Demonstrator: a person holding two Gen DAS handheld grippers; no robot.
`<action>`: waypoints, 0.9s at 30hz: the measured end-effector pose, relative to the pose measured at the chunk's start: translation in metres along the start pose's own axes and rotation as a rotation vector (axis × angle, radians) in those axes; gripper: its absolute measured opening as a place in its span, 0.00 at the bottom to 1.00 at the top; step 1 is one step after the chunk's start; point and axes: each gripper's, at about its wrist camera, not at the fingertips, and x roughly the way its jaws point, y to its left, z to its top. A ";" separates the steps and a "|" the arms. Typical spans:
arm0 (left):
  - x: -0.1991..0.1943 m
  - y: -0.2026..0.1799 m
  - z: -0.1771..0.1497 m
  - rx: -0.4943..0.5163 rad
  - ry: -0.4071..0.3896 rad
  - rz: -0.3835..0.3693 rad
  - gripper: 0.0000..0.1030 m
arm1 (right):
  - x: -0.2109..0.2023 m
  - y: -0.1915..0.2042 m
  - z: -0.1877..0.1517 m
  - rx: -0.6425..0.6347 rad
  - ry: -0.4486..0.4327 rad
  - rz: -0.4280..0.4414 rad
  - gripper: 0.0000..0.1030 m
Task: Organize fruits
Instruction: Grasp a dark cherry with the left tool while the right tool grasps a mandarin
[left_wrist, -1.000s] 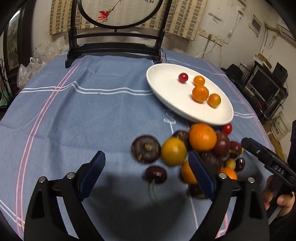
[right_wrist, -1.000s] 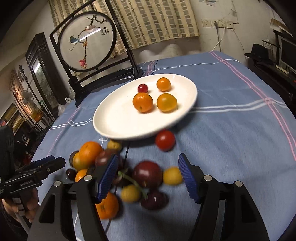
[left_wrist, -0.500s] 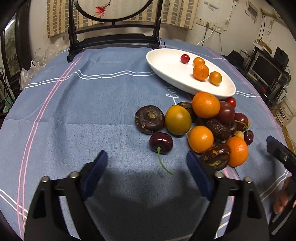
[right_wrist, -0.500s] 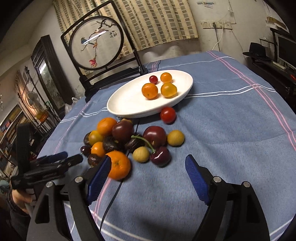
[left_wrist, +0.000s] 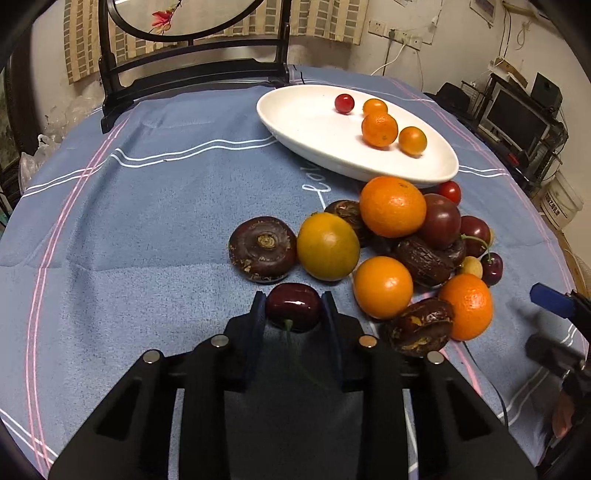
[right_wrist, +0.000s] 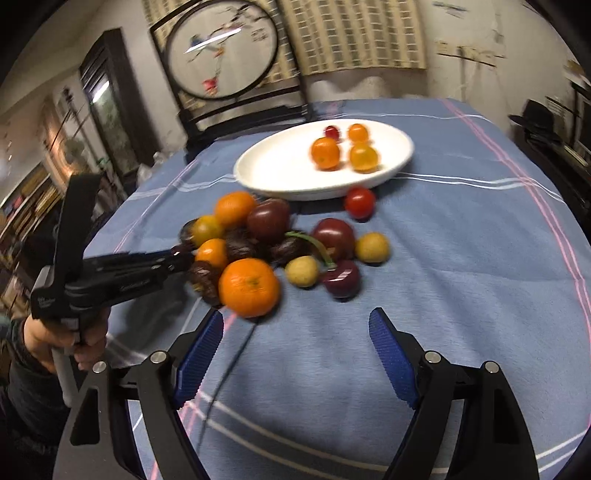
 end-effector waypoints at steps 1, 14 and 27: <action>0.000 0.000 0.000 0.000 0.001 -0.003 0.29 | 0.005 0.005 0.002 -0.019 0.019 -0.006 0.72; 0.001 0.002 -0.001 -0.003 0.011 -0.039 0.29 | 0.059 0.038 0.018 -0.121 0.144 -0.071 0.45; -0.034 -0.004 0.009 0.032 -0.042 -0.080 0.28 | 0.008 0.022 0.020 -0.038 0.021 0.011 0.42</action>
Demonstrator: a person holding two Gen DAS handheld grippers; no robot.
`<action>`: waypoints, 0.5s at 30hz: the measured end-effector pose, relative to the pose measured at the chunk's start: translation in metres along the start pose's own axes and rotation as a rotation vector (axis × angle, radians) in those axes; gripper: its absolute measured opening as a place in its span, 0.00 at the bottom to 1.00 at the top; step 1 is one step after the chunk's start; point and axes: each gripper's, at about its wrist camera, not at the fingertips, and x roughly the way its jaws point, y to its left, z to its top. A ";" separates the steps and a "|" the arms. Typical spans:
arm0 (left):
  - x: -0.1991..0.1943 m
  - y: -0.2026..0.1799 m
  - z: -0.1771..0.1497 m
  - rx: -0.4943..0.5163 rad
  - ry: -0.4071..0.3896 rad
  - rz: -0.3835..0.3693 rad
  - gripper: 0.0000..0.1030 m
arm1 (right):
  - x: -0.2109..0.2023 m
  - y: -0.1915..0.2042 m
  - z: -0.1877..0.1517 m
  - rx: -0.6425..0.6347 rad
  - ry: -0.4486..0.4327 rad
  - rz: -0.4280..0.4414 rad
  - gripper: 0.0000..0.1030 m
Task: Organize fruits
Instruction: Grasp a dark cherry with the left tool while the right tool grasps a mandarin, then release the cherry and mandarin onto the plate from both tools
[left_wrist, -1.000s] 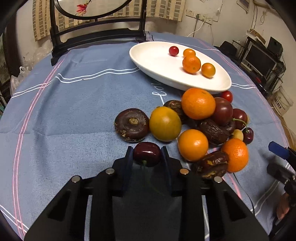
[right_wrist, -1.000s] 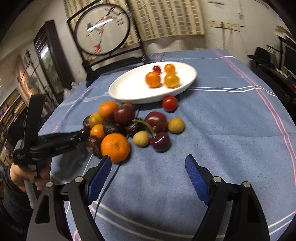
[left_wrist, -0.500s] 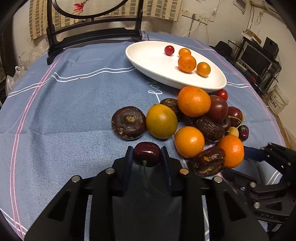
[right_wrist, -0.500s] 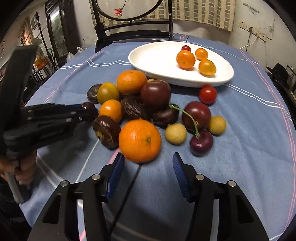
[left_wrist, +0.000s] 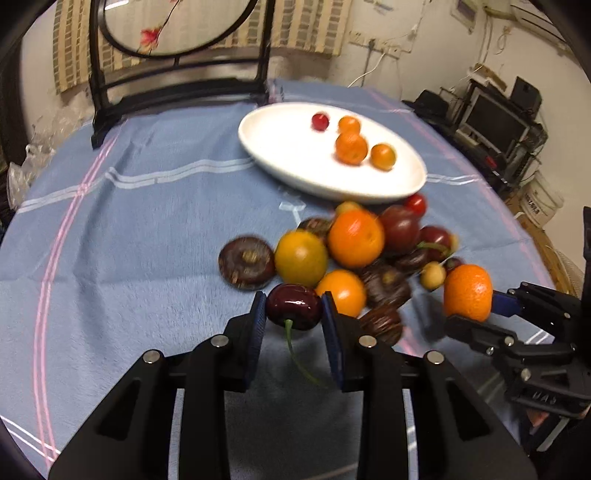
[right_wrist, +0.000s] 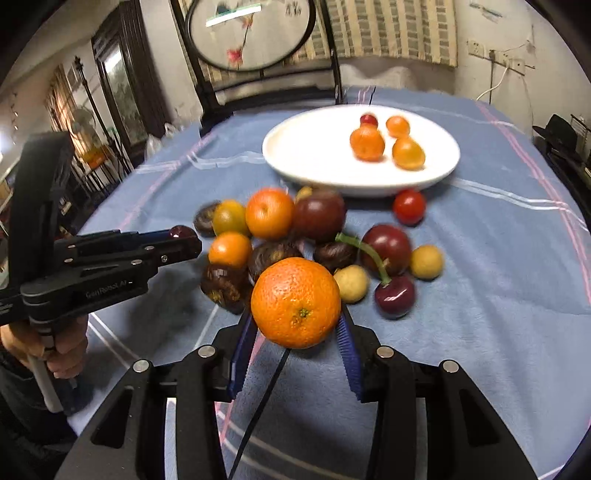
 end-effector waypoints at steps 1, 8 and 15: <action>-0.006 -0.003 0.007 0.012 -0.014 -0.008 0.29 | -0.007 -0.002 0.005 0.005 -0.020 0.004 0.42; -0.013 -0.031 0.070 0.079 -0.120 0.003 0.28 | -0.015 -0.004 0.066 -0.014 -0.118 -0.023 0.42; 0.044 -0.034 0.113 0.027 -0.059 0.037 0.29 | 0.031 -0.029 0.103 0.058 -0.093 -0.061 0.42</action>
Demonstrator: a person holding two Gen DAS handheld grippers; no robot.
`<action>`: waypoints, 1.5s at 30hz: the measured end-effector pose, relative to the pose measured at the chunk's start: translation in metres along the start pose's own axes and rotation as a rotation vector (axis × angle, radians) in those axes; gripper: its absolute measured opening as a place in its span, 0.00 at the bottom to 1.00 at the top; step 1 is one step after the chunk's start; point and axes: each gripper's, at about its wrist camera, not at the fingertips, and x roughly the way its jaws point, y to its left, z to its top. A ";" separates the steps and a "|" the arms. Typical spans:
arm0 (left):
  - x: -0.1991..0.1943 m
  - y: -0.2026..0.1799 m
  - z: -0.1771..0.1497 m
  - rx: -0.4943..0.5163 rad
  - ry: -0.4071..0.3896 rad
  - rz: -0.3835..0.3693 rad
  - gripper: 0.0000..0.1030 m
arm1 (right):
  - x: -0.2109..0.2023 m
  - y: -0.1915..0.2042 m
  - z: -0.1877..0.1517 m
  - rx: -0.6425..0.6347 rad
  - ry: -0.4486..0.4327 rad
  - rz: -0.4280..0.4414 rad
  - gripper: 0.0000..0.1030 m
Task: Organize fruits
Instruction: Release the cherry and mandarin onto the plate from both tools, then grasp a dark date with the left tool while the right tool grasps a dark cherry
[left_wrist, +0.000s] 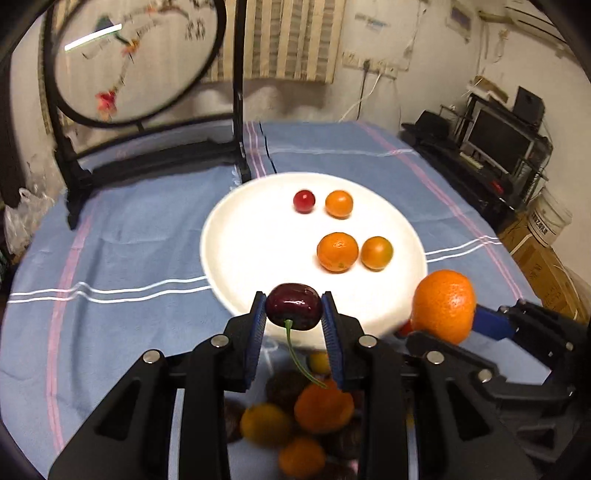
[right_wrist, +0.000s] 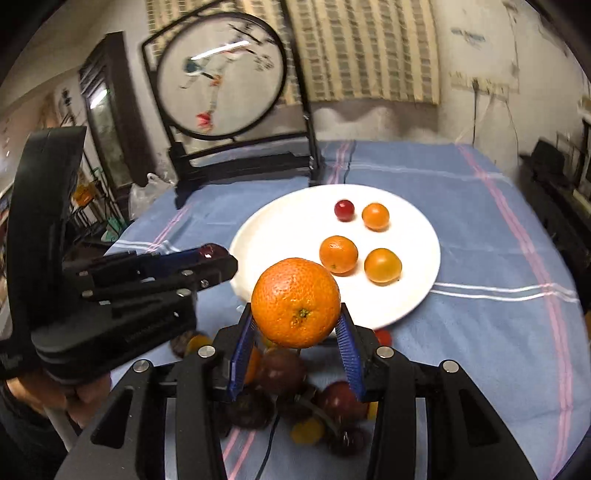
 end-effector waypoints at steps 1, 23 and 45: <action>0.010 0.001 0.003 -0.006 0.013 0.010 0.29 | 0.009 -0.004 -0.001 0.011 0.011 -0.007 0.42; 0.006 0.022 -0.022 -0.065 0.000 0.039 0.75 | 0.029 -0.022 -0.016 0.041 0.002 -0.024 0.45; -0.052 0.046 -0.120 -0.140 0.022 0.035 0.83 | -0.033 -0.028 -0.086 0.120 -0.048 0.029 0.58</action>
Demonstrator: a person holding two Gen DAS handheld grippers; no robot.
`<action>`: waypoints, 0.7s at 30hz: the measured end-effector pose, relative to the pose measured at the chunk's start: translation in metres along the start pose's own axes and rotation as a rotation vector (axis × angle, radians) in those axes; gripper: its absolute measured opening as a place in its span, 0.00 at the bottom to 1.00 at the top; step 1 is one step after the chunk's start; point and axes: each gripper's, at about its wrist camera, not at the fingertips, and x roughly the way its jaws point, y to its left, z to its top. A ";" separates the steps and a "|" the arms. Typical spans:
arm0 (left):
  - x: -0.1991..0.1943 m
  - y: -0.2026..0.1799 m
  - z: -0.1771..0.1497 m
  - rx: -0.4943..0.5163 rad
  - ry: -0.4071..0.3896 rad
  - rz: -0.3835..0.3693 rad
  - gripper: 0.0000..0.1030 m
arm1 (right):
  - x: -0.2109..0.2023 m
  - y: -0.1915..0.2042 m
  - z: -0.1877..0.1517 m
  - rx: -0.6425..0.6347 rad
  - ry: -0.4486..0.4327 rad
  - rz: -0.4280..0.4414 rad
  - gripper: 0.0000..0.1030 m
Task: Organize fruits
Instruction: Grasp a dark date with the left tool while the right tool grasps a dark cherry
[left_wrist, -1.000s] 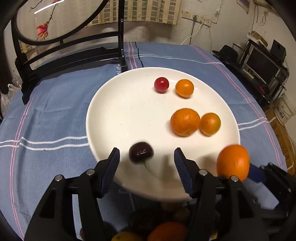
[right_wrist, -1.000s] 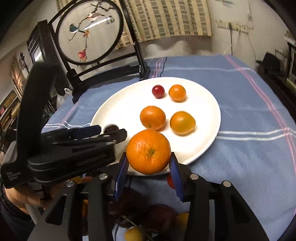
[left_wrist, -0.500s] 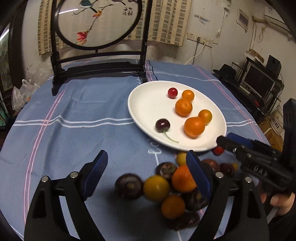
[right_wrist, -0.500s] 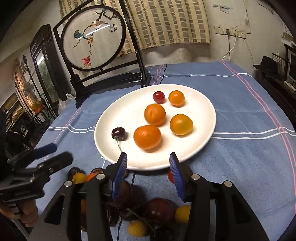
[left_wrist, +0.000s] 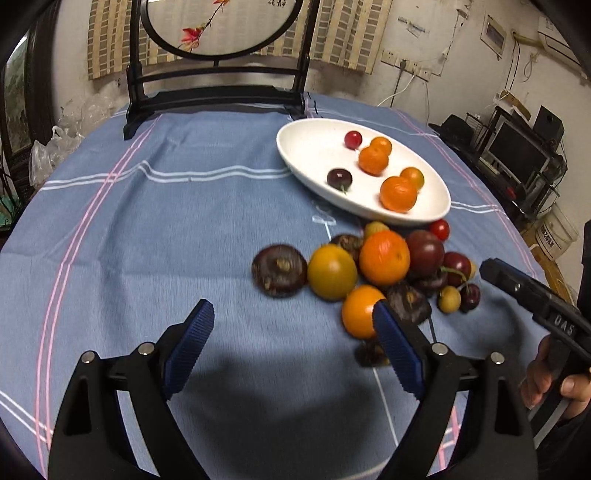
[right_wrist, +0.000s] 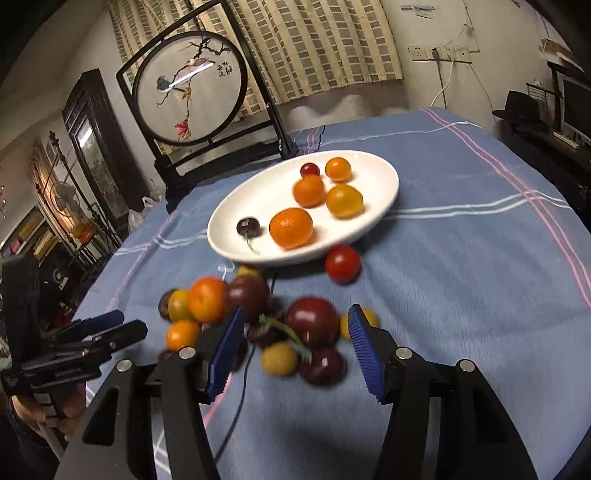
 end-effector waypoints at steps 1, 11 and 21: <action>0.000 -0.001 -0.002 0.000 0.005 -0.003 0.83 | -0.001 0.002 -0.004 -0.008 0.010 -0.005 0.58; -0.006 -0.025 -0.017 0.059 0.040 -0.017 0.84 | -0.012 0.003 -0.027 -0.032 0.071 -0.052 0.69; 0.021 -0.052 -0.022 0.093 0.120 -0.034 0.84 | -0.022 -0.007 -0.033 0.008 0.063 -0.006 0.82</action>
